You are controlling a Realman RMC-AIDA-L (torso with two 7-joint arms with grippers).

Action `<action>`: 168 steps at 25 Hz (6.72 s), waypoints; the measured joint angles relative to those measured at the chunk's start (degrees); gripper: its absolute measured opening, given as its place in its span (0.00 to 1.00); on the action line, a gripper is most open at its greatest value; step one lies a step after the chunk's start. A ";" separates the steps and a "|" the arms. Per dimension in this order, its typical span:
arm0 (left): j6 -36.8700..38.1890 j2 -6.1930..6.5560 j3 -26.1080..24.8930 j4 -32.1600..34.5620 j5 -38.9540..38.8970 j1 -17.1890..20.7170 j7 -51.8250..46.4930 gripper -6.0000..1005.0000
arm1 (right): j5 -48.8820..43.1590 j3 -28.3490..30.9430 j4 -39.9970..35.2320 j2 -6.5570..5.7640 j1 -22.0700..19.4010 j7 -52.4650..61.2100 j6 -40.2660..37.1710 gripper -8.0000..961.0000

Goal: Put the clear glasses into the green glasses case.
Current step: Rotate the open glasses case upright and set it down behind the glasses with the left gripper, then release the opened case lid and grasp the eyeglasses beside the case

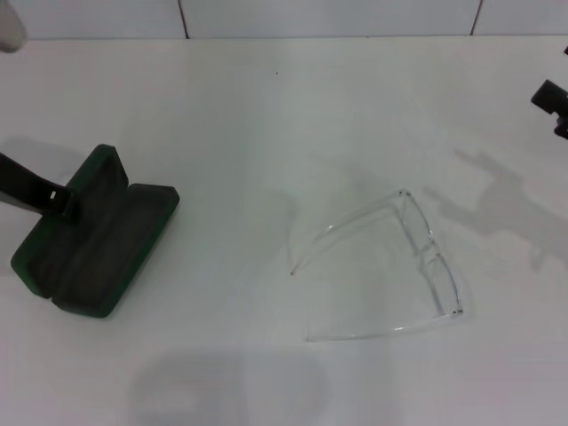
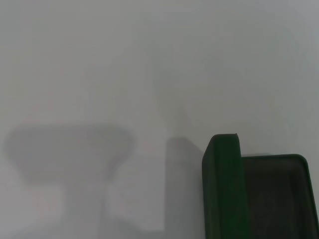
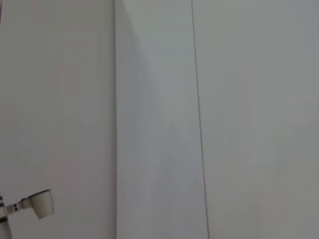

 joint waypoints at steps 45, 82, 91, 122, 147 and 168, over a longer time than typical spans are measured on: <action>-5.67 -0.20 22.60 12.89 -5.15 -0.57 27.30 0.21 | 0.10 10.88 1.46 1.56 -11.11 1.61 -13.99 0.83; -19.24 -0.78 43.24 8.51 -5.66 -2.06 27.75 0.22 | -0.17 12.59 3.06 1.97 -12.57 1.08 -13.66 0.83; -24.01 -0.81 44.01 5.39 -5.92 -2.85 27.74 0.22 | 0.04 12.79 3.06 1.92 -13.24 1.07 -13.90 0.83; -26.82 -0.74 44.68 1.00 -9.06 -4.32 27.64 0.28 | -0.11 13.30 3.71 1.68 -13.41 0.90 -13.60 0.83; -17.03 -0.39 26.26 20.51 -36.79 -2.45 28.56 0.47 | -24.11 13.05 -23.50 -1.69 -11.93 38.74 0.82 0.82; -6.14 -0.16 -7.27 12.85 -82.56 13.07 45.92 0.46 | -91.21 16.35 -72.27 1.17 16.49 105.49 -22.16 0.76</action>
